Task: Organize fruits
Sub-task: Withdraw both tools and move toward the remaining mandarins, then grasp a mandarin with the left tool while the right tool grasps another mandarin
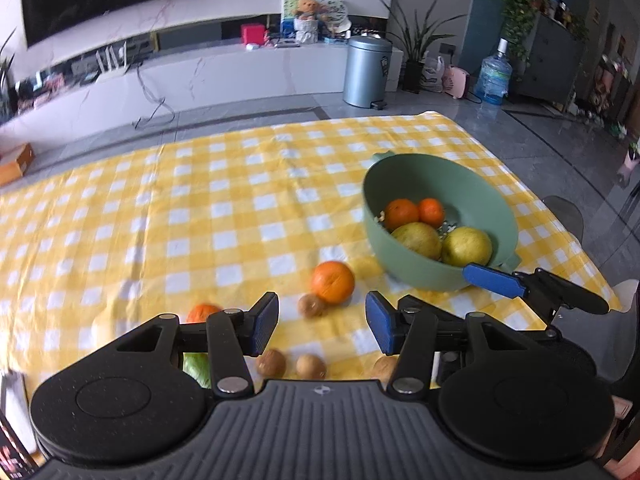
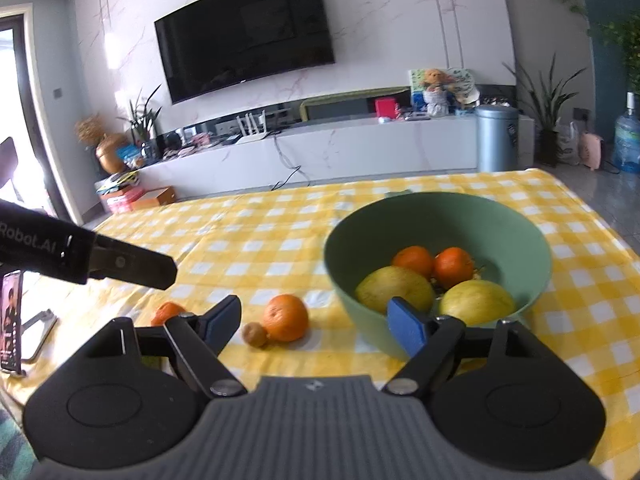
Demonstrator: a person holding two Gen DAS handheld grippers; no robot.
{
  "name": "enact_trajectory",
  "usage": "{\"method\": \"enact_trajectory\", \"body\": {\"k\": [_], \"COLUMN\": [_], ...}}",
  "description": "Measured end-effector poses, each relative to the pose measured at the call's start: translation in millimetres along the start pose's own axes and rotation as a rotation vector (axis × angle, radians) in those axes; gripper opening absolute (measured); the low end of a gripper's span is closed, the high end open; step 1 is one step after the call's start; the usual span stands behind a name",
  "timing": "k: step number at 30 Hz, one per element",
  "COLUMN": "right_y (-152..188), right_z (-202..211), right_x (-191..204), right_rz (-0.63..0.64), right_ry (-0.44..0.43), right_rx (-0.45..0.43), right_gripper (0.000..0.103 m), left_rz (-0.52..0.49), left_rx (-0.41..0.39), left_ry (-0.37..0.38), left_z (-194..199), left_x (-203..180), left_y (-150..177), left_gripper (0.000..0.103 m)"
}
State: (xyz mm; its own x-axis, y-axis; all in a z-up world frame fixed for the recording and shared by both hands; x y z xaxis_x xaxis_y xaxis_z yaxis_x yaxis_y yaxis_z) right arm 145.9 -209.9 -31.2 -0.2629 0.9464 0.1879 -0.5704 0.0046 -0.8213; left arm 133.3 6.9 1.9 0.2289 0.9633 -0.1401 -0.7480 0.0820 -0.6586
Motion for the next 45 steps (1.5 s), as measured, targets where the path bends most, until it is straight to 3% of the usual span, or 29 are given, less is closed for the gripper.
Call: {"method": "enact_trajectory", "body": {"k": [11, 14, 23, 35, 42, 45], "right_y": [11.1, 12.4, 12.6, 16.3, 13.5, 15.1], "right_z": [-18.4, -25.2, -51.3, -83.3, -100.5, -107.7], "right_x": [14.4, 17.0, 19.0, 18.4, 15.7, 15.4], "right_rz": [0.019, 0.031, -0.021, -0.135, -0.217, -0.237], "right_ry": [0.015, 0.005, -0.008, 0.018, -0.004, -0.006], "right_rx": [0.092, 0.115, 0.165, 0.164, 0.174, 0.189], "right_gripper": [0.077, 0.071, 0.064, 0.066, 0.064, 0.064], "left_rz": [0.120, 0.111, 0.040, -0.006, -0.020, 0.007], "left_rx": [-0.009, -0.002, 0.031, 0.049, 0.056, 0.078], "left_ry": [0.038, 0.039, -0.069, -0.121, -0.180, -0.180], "left_z": [-10.0, -18.3, -44.0, -71.4, -80.4, -86.2], "left_x": [55.2, 62.0, 78.3, 84.9, 91.5, 96.0], "left_y": [15.4, 22.0, 32.1, 33.2, 33.5, 36.5], "left_gripper": [0.060, 0.060, 0.060, 0.068, 0.068, 0.063]}}
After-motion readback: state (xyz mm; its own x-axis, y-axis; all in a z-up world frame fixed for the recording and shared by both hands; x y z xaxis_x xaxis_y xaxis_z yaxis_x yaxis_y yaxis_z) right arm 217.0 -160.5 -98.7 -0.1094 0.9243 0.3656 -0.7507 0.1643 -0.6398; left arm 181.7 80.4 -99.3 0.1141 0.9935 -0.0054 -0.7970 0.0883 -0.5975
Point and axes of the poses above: each gripper's, at about its wrist camera, not at the fingertips, and z roughly against the way its jaws point, x to its left, y to its underside, the point moved 3 cm from there along -z, roughly the way its jaws point, and after that the axes turned 6 degrees about y, right-handed, at the moved point
